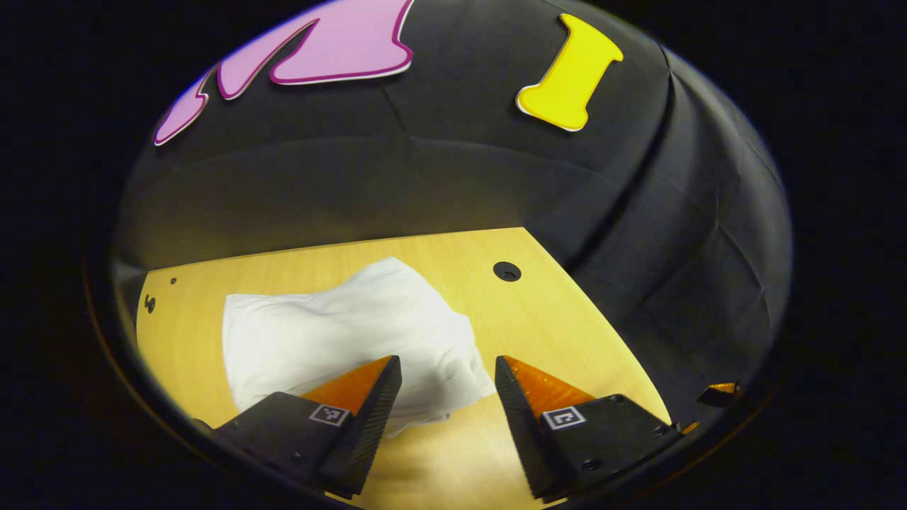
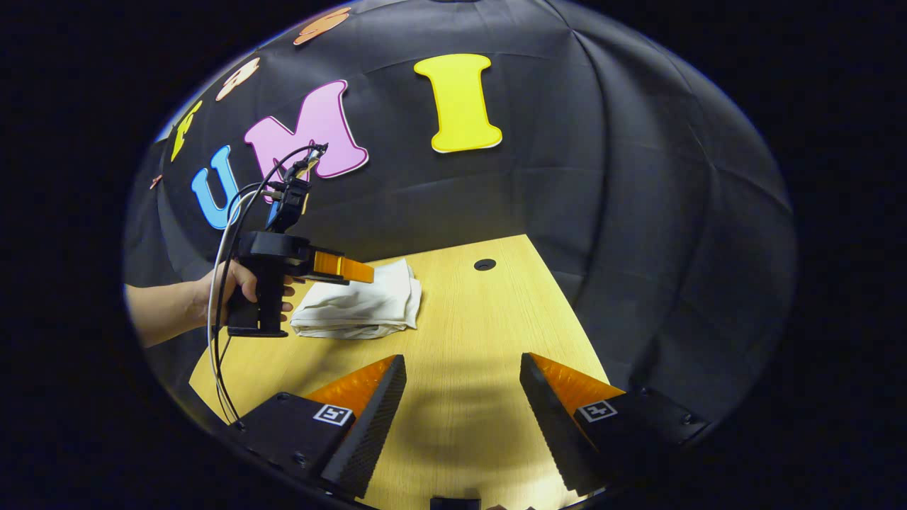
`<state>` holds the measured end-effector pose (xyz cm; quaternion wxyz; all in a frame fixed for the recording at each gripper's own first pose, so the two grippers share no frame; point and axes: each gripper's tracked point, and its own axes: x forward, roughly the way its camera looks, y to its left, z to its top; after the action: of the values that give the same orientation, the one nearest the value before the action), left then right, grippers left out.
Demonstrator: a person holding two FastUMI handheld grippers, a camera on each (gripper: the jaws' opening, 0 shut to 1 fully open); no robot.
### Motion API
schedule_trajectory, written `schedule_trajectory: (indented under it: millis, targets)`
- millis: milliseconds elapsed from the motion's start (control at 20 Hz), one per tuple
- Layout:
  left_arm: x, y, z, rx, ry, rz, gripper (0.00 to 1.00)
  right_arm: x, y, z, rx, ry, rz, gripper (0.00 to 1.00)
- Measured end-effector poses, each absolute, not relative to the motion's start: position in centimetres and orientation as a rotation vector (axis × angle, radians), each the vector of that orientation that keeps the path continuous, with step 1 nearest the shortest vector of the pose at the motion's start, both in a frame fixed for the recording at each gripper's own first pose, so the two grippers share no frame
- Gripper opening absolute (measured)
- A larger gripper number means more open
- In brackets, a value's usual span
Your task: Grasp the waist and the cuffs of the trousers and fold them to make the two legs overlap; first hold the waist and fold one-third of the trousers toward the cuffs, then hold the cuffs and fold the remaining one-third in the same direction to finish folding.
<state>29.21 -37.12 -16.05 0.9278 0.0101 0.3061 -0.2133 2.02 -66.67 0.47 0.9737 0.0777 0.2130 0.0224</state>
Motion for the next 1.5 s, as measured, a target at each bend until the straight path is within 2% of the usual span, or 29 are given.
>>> schedule_trajectory:
  millis: [100, 150, 500, 750, 950, 1300, 1500]
  targets:
    - [27.8, -34.6, -14.4, 0.043, 0.588, -0.392, 0.91, 1.5, -66.2, 1.2, 0.14, 0.422, 0.048, 0.98]
    - [27.1, -33.6, -13.6, 0.051, 0.565, -0.376, 0.98, 1.1, -66.0, 1.6, 0.131, 0.417, 0.051, 0.98]
    - [17.6, -23.9, -6.7, 0.04, 0.362, -0.267, 0.98, -2.0, -63.9, 5.3, 0.07, 0.355, 0.002, 0.98]
    - [8.8, -17.9, -4.3, 0.089, 0.265, -0.255, 0.97, -3.5, -59.5, 7.5, 0.043, 0.316, -0.008, 0.99]
    - [3.4, -13.0, -3.6, 0.017, 0.208, -0.189, 0.97, -5.8, -55.5, 8.9, 0.049, 0.296, -0.01, 0.99]
    - [-0.8, -5.7, -4.0, -0.112, 0.126, -0.039, 0.97, -9.1, -46.9, 8.9, 0.061, 0.331, 0.062, 0.99]
    - [-1.7, -3.4, -4.4, -0.127, 0.123, -0.051, 0.97, -9.8, -43.4, 8.4, 0.044, 0.344, 0.091, 0.99]
